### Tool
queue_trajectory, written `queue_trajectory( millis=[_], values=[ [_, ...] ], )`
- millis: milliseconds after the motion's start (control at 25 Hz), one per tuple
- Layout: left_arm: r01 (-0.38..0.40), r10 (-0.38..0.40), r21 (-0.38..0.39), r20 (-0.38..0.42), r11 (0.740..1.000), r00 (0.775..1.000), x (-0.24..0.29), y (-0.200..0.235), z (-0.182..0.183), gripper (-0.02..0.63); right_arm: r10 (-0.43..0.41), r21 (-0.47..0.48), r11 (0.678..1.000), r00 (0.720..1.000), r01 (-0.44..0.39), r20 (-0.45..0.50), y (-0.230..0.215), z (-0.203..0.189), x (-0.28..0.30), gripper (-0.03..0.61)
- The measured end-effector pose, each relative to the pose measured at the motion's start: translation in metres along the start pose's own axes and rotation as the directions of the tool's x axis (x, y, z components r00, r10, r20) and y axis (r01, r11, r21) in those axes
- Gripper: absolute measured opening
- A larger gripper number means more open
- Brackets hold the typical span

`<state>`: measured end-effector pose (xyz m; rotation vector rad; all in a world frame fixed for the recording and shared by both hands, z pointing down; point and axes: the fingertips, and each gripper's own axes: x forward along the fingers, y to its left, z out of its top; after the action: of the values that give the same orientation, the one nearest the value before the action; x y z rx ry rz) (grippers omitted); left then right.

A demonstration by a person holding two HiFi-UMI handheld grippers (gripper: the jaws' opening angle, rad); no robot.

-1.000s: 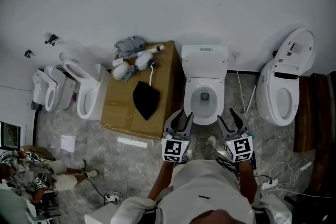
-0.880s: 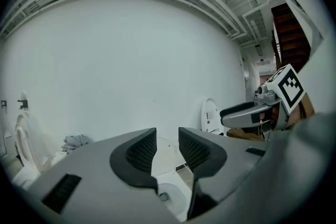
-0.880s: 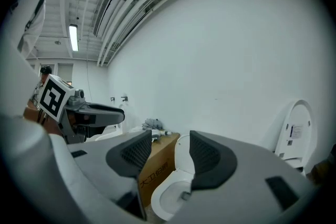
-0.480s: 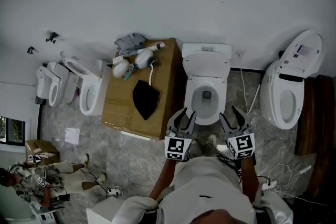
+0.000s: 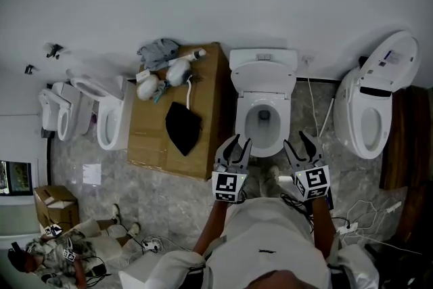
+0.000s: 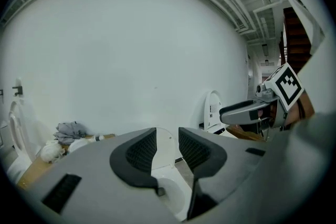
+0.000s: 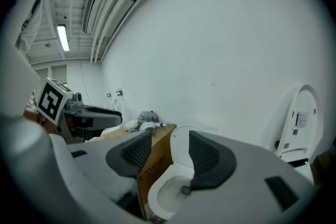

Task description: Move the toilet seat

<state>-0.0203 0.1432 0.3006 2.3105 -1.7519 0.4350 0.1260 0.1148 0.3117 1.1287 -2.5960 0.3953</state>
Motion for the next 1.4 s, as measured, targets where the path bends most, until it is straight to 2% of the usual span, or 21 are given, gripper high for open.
queue_trajectory(
  millis=[240, 440, 760, 1080, 1400],
  values=[
    [0.052, -0.052, -0.010, -0.026, 0.999, 0.998, 0.035, 0.029, -0.018, 0.138, -0.049, 0.033, 0.998, 0.998, 0.050, -0.044, -0.008, -0.013, 0.035, 0.235],
    [0.095, -0.097, -0.025, -0.072, 0.995, 0.993, 0.064, 0.054, -0.044, 0.147, -0.086, 0.047, 0.995, 0.988, 0.093, -0.127, -0.015, -0.041, 0.065, 0.235],
    [0.168, -0.177, -0.070, -0.158, 0.983, 0.971, 0.098, 0.072, -0.096, 0.150, -0.138, 0.094, 0.982, 0.964, 0.163, -0.228, -0.033, -0.085, 0.093, 0.235],
    [0.187, -0.215, -0.141, -0.218, 0.972, 0.952, 0.127, 0.082, -0.147, 0.150, -0.153, 0.135, 0.970, 0.936, 0.204, -0.316, -0.035, -0.137, 0.132, 0.235],
    [0.176, -0.218, -0.169, -0.274, 0.970, 0.937, 0.141, 0.089, -0.195, 0.153, -0.146, 0.170, 0.960, 0.917, 0.222, -0.373, -0.034, -0.183, 0.150, 0.235]
  ],
)
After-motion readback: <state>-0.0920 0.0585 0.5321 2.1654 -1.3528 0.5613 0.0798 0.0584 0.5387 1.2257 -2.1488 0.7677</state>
